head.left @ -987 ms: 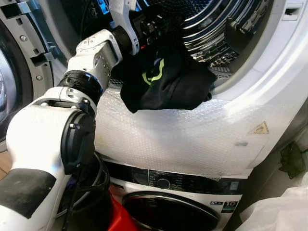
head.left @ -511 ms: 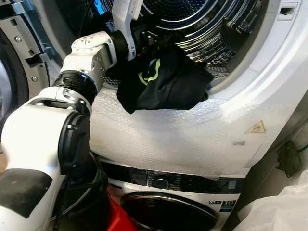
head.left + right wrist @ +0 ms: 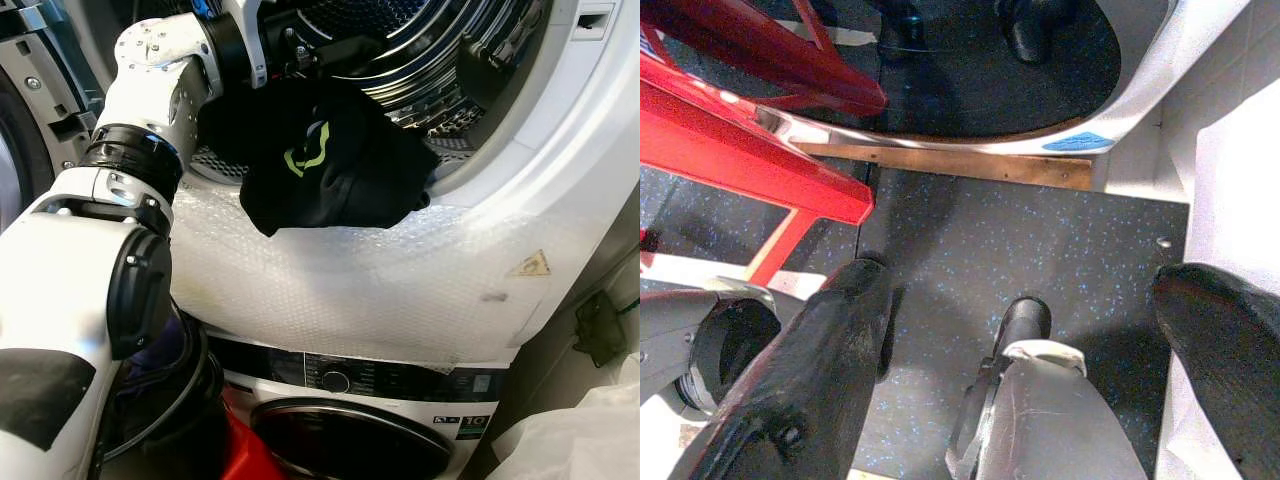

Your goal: Clothes washing

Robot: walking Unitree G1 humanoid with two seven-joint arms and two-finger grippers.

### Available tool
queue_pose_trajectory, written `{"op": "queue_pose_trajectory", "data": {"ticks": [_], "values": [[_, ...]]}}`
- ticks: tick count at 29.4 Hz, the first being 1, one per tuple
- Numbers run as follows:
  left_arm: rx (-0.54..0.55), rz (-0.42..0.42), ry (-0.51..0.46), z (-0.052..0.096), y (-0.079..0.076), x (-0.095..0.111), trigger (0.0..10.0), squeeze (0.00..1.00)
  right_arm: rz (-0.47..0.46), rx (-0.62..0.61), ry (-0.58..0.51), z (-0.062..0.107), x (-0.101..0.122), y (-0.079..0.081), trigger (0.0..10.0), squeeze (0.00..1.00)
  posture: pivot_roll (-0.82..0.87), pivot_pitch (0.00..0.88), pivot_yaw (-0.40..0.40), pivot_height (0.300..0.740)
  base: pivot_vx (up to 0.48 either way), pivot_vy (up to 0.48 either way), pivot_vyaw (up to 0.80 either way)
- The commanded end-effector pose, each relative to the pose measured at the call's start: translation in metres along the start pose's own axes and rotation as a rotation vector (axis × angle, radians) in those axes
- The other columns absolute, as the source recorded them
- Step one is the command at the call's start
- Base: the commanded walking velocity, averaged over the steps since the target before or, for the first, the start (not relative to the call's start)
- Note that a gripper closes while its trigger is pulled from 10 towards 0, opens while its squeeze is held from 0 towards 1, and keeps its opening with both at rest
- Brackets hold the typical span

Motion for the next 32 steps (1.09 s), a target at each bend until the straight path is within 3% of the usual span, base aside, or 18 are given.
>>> {"op": "queue_pose_trajectory", "data": {"ticks": [1, 4, 6, 8, 9, 15, 16, 18, 19, 20, 21, 22, 25, 26, 27, 28, 30, 32], "values": [[-0.014, -0.085, 0.006, 0.006, 0.006, 0.007, 10.0, 0.00, -0.009, 0.014, 0.017, 0.000, -0.005, 0.007, 10.0, 0.00, 0.07, 0.000, 0.144, 0.740, 0.000, 0.000, 0.00], [-0.040, -0.099, -0.006, 0.008, 0.005, 0.011, 10.0, 0.00, -0.008, 0.014, 0.016, 0.000, -0.005, 0.007, 10.0, 0.00, 0.07, 0.000, 0.145, 0.740, 0.000, 0.000, 0.00], [-0.201, -0.043, -0.102, 0.012, -0.005, 0.024, 10.0, 0.00, -0.011, 0.014, 0.013, 0.000, -0.004, 0.007, 10.0, 0.00, 0.07, 0.000, 0.148, 0.740, 0.000, 0.000, 0.00], [-0.201, -0.043, -0.102, 0.012, -0.005, 0.024, 10.0, 0.00, -0.011, 0.014, 0.013, 0.000, -0.004, 0.007, 10.0, 0.00, 0.07, 0.000, 0.148, 0.740, 0.000, 0.000, 0.00], [-0.309, -0.037, -0.172, 0.018, -0.016, 0.034, 10.0, 0.00, -0.015, 0.015, 0.012, 0.000, -0.004, 0.007, 10.0, 0.00, 0.07, 0.000, 0.147, 0.740, 0.000, 0.000, 0.00], [-0.346, -0.053, -0.202, 0.023, -0.022, 0.041, 10.0, 0.00, -0.016, 0.017, 0.013, 0.000, -0.004, 0.008, 10.0, 0.00, 0.07, 0.000, 0.145, 0.740, 0.000, 0.000, 0.00], [-0.359, 0.005, -0.241, 0.028, -0.023, 0.047, 10.0, 0.00, -0.016, 0.017, 0.013, 0.000, -0.004, 0.008, 10.0, 0.00, 0.08, 0.000, 0.147, 0.740, 0.000, 0.000, 0.00], [-0.359, 0.005, -0.241, 0.028, -0.023, 0.047, 10.0, 0.00, -0.016, 0.017, 0.013, 0.000, -0.004, 0.008, 10.0, 0.00, 0.08, 0.000, 0.147, 0.740, 0.000, 0.000, 0.00], [-0.387, 0.059, -0.258, 0.035, -0.028, 0.048, 10.0, 0.00, -0.016, 0.018, 0.013, 0.000, -0.004, 0.008, 10.0, 0.00, 0.08, 0.000, 0.147, 0.740, 0.000, 0.000, 0.00], [-0.387, 0.059, -0.258, 0.035, -0.028, 0.048, 10.0, 0.00, -0.016, 0.018, 0.013, 0.000, -0.004, 0.008, 10.0, 0.00, 0.08, 0.000, 0.147, 0.740, 0.000, 0.000, 0.00], [-0.444, 0.122, -0.239, 0.046, -0.042, 0.041, 10.0, 0.00, -0.015, 0.019, 0.013, 0.000, -0.003, 0.008, 10.0, 0.00, 0.09, 0.000, 0.146, 0.740, 0.000, 0.000, 0.00], [-0.444, 0.122, -0.239, 0.046, -0.042, 0.041, 10.0, 0.00, -0.015, 0.019, 0.013, 0.000, -0.003, 0.008, 10.0, 0.00, 0.09, 0.000, 0.146, 0.740, 0.000, 0.000, 0.00], [-0.701, 0.324, -0.099, 0.086, -0.114, 0.014, 10.0, 0.00, -0.003, 0.027, 0.013, 0.000, -0.003, 0.011, 10.0, 0.00, 0.11, 0.000, 0.142, 0.740, 0.000, 0.000, 0.00], [-0.701, 0.324, -0.099, 0.086, -0.114, 0.014, 10.0, 0.00, -0.003, 0.027, 0.013, 0.000, -0.003, 0.011, 10.0, 0.00, 0.11, 0.000, 0.142, 0.740, 0.000, 0.000, 0.00], [-0.746, 0.354, -0.067, 0.095, -0.131, 0.011, 10.0, 0.00, -0.002, 0.028, 0.013, 0.000, -0.003, 0.011, 10.0, 0.00, 0.11, 0.000, 0.140, 0.740, 0.000, 0.000, 0.00], [-0.746, 0.354, -0.067, 0.095, -0.131, 0.011, 10.0, 0.00, -0.002, 0.028, 0.013, 0.000, -0.003, 0.011, 10.0, 0.00, 0.11, 0.000, 0.140, 0.740, 0.000, 0.000, 0.00], [-0.747, 0.380, 0.011, 0.105, -0.148, 0.000, 10.0, 0.00, 0.004, 0.030, 0.013, 0.000, -0.003, 0.011, 10.0, 0.00, 0.12, 0.000, 0.138, 0.740, 0.000, 0.000, 0.00], [-0.747, 0.465, 0.078, 0.117, -0.166, -0.005, 10.0, 0.00, 0.011, 0.031, 0.014, 0.000, -0.003, 0.011, 10.0, 0.00, 0.12, 0.000, 0.136, 0.740, 0.000, 0.000, 0.00]]}}
Point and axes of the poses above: a point about 5 cm out from each wrist's last joint towards the gripper, its own z axis pointing back from the gripper into the wrist, its own x axis along the axis of the wrist's last joint, y = z × x, the point moved 2 cm from there along -z, pointing out of the wrist towards the gripper, and after that the axes turned 8 degrees about -z, right-handed, at the moved point
